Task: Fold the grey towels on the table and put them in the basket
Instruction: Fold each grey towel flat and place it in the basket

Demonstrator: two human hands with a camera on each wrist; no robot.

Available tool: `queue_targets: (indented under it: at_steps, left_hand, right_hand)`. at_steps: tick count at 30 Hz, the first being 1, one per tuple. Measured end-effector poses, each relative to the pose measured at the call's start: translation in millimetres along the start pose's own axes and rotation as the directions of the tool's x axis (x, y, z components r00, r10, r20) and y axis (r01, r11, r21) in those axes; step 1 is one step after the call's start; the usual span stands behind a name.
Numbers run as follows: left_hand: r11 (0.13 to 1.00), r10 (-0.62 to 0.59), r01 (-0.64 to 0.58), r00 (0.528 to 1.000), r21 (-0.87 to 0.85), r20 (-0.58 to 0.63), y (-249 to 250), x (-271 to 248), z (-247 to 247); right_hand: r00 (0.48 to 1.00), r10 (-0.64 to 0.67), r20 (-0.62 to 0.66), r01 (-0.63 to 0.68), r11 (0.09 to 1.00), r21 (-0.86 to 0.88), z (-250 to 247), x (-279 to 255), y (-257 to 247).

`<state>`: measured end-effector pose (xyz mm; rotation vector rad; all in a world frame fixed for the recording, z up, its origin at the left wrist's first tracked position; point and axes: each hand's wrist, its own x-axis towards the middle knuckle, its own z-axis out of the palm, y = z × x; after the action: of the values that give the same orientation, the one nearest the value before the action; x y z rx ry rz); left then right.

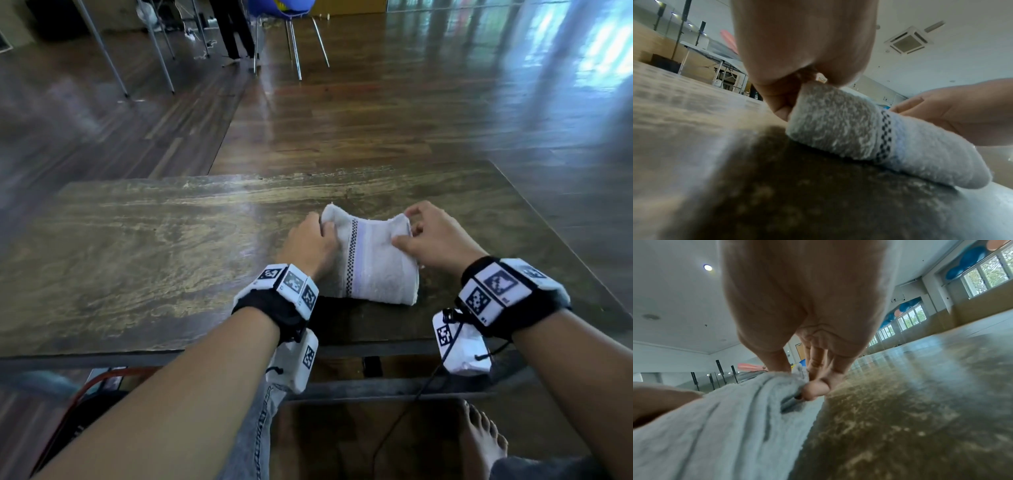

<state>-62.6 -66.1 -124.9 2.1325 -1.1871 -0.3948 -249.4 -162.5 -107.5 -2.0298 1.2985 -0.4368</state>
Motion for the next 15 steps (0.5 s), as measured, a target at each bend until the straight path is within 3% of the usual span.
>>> queue_targets:
  at_steps: [6, 8, 12, 15]
  left_hand:
    - [0.993, -0.031, 0.026, 0.999, 0.115, 0.044, -8.6, 8.7, 4.5]
    - [0.992, -0.059, 0.050, 0.995, 0.117, 0.081, -5.0, 11.8, 2.2]
    - [0.976, -0.215, 0.214, 0.956, 0.030, 0.201, 2.4, 17.5, -7.2]
    - [0.986, -0.162, 0.156, 0.976, 0.051, 0.144, 4.1, 14.5, -17.8]
  right_hand:
    - [0.999, 0.011, -0.045, -0.012, 1.000, -0.013, 12.9, 11.3, 5.2]
    - [1.000, 0.016, -0.019, -0.017, 0.998, -0.061, 12.9, 13.8, 3.7]
    - [0.997, 0.041, 0.060, -0.029, 0.983, -0.183, 9.5, 12.7, 3.3]
    - [0.982, 0.111, 0.152, -0.103, 0.993, -0.063, 8.3, 5.9, -1.6]
